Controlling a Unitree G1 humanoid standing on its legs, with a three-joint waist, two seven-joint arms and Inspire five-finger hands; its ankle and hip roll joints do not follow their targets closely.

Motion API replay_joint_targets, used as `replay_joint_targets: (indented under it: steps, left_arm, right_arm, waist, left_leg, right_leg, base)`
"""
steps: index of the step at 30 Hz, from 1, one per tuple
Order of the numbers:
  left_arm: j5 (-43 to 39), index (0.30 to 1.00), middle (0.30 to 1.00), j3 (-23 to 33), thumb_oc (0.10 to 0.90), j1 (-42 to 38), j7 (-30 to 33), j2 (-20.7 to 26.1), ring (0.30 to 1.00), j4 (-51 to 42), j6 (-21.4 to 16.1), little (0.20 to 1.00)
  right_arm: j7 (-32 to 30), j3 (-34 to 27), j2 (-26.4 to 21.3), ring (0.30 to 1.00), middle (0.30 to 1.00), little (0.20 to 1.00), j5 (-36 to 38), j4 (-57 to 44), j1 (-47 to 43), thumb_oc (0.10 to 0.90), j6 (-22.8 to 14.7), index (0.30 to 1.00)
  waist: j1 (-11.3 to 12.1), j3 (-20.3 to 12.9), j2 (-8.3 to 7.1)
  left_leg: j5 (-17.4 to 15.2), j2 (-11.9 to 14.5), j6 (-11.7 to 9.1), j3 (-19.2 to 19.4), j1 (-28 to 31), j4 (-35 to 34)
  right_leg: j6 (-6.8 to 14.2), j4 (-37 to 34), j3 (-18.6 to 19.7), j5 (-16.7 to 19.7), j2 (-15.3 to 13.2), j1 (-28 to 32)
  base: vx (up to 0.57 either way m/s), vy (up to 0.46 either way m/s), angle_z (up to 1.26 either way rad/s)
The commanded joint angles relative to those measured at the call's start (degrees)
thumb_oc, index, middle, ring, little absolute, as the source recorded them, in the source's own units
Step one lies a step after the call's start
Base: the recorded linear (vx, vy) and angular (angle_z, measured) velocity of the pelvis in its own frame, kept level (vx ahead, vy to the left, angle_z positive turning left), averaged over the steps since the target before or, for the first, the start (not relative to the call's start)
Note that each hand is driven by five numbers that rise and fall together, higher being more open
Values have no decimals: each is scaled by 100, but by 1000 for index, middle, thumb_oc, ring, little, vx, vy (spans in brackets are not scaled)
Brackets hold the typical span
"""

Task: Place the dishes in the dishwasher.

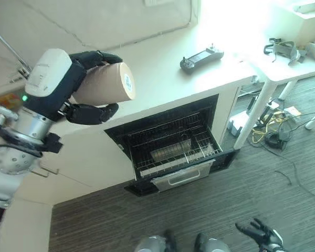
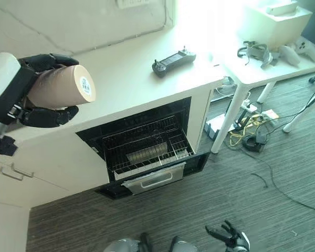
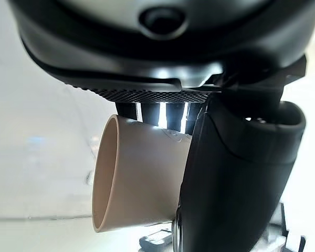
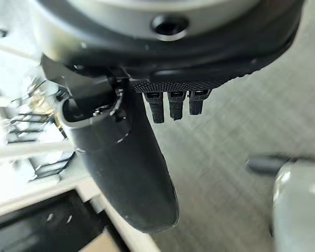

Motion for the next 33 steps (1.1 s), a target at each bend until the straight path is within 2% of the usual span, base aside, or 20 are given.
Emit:
replay_joint_targets:
  steps: [1,2,3,4,6,7,9,11,12,14,15,19,20,21,22,23,26,27,29,33]
  left_arm:
    - [437,300,300,1013,400,48,453,118,300,-235,-21,300]
    - [616,300,300,1037,400,121,500,114,300,-293,41,300]
    - [630,300,300,975,400,74,552,166,300,-265,84,300]
    - [635,300,300,878,400,-29,595,189,300,-205,71,300]
    - [647,300,300,789,400,-114,677,193,300,-212,94,300]
    - [777,300,300,725,400,-154,782,187,300,-236,177,300]
    - [797,300,300,663,400,-267,902,344,300,-175,313,300]
    - [587,300,300,632,400,-398,838,568,300,-26,315,300]
    - [404,300,300,724,400,-348,725,667,300,58,274,300]
    - [247,300,300,898,400,-132,690,773,300,29,288,300]
    - [140,300,300,1082,400,10,689,846,300,-47,280,300]
    - [-225,300,300,1384,400,31,475,1008,300,-105,384,300]
    - [-256,300,300,1387,400,0,445,1014,300,-82,371,300]
    - [-393,300,300,1207,400,-338,245,967,300,97,144,300]
    - [-381,300,300,1062,400,-554,135,880,300,113,103,300]
    - [-318,300,300,1007,400,-624,117,811,300,108,75,300]
    - [-249,300,300,1105,400,-393,175,703,300,61,-127,300]
    - [-266,300,300,1165,400,-268,180,652,300,31,-171,300]
    - [-380,300,300,1116,400,-192,170,453,300,-33,-265,300]
    - [-560,300,300,874,400,-252,30,16,300,-201,-235,300]
  right_arm:
    - [-113,-52,69,900,900,900,-112,-62,187,800,-297,900]
    - [-140,-3,157,900,900,900,-142,-331,215,800,-302,900]
    - [-163,37,190,900,900,900,-220,-468,246,800,-324,900]
    - [-177,55,211,900,900,900,-232,-523,266,800,-344,900]
    - [-185,74,235,900,900,900,-181,-532,308,800,-390,900]
    - [-190,61,251,900,900,900,-143,-495,298,800,-400,900]
    - [-97,-26,222,900,900,900,-113,-348,224,800,-401,900]
    - [24,-94,192,900,900,900,-104,-209,205,800,-346,900]
    - [85,-77,179,900,900,900,-140,-148,207,800,-303,900]
    - [108,39,164,900,900,900,-162,-54,147,800,-286,900]
    - [187,138,65,900,900,900,-209,-35,116,800,-274,900]
    - [141,231,-136,900,900,900,-282,19,122,800,-254,900]
    - [146,228,-155,900,900,900,-248,35,131,800,-257,900]
    - [95,163,-210,900,900,900,-68,68,204,800,-237,900]
    - [-9,153,-205,900,900,900,-38,11,231,800,-192,900]
    - [-46,132,-180,900,900,900,-35,-4,240,800,-184,900]
    - [-120,105,-118,900,900,900,187,-48,230,800,-198,900]
    - [-136,62,-93,900,900,900,343,-64,235,800,-231,900]
    - [-138,-22,-21,900,900,900,508,-129,284,800,-380,900]
    - [-285,-205,38,900,900,900,904,-287,420,800,-724,900]
  waist:
    - [100,-175,-69]
    - [37,-95,-16]
    - [-36,-11,-27]
    - [-85,53,-65]
    - [-50,62,-80]
    - [-26,65,-50]
    - [-46,72,-27]
    - [-115,17,-31]
    - [-51,-61,-118]
    - [99,-153,-268]
    - [174,-191,-310]
    - [181,-211,-344]
    - [166,-211,-345]
    - [31,-232,-372]
    - [-2,-242,-392]
    - [26,-252,-389]
    - [82,-270,-286]
    - [65,-271,-251]
    - [8,-334,-203]
    - [-101,-357,-213]
  left_leg:
    - [-796,21,-4,-286,229,491]
    - [-874,5,171,-496,283,491]
    - [-909,-55,292,-692,299,491]
    - [-828,-74,376,-747,251,491]
    - [-783,-75,355,-902,248,491]
    - [-798,9,317,-980,295,491]
    - [-900,135,289,-1166,393,491]
    - [-903,305,170,-1420,429,491]
    - [-843,427,20,-1420,402,491]
    - [-715,599,-130,-1441,341,491]
    - [-550,831,-313,-1376,217,491]
    - [-185,1117,-544,-1321,-186,491]
    - [-160,1129,-545,-1238,-243,491]
    - [-219,1135,-572,-573,-244,491]
    - [-277,907,-486,-328,-197,491]
    - [-344,759,-426,-336,-172,491]
    - [-442,625,-379,-563,-175,491]
    - [-329,669,-372,-526,-254,491]
    - [-343,700,-442,-637,-305,491]
    - [-319,786,-531,-573,-329,491]
  right_leg:
    - [579,180,-26,-537,169,206]
    - [839,1290,106,-147,77,-151]
    - [974,2163,352,-10,-54,-561]
    - [948,2584,492,109,-155,-868]
    - [893,2297,627,87,-340,-849]
    - [870,1689,640,166,-568,-671]
    - [946,930,921,341,-767,-515]
    - [1014,407,1327,95,-601,-263]
    - [988,180,1253,-119,-517,-139]
    - [943,180,1151,-276,-490,-154]
    - [833,180,984,-424,-411,-174]
    - [644,180,913,-529,-240,-288]
    - [631,180,862,-543,-235,-299]
    - [637,180,508,-699,-333,-221]
    - [621,180,359,-669,-372,-211]
    - [627,180,350,-643,-362,-221]
    - [583,180,487,-669,-212,-226]
    - [541,180,440,-595,-182,-277]
    - [548,180,501,-605,-150,-305]
    - [549,180,499,-652,-153,-264]
  base:
    - [56,59,-42]
    - [-11,32,-26]
    - [-128,-44,15]
    - [-140,-152,31]
    - [-45,-278,63]
    - [36,-387,72]
    - [67,-425,45]
    - [114,-566,79]
    - [102,-688,114]
    - [24,-656,66]
    - [-27,-557,9]
    - [-52,-318,11]
    - [-47,-352,30]
    - [-51,-300,19]
    - [-40,-281,55]
    - [-37,-97,143]
    - [-15,9,52]
    - [-60,22,-62]
    - [-39,64,-28]
    - [-18,46,-6]
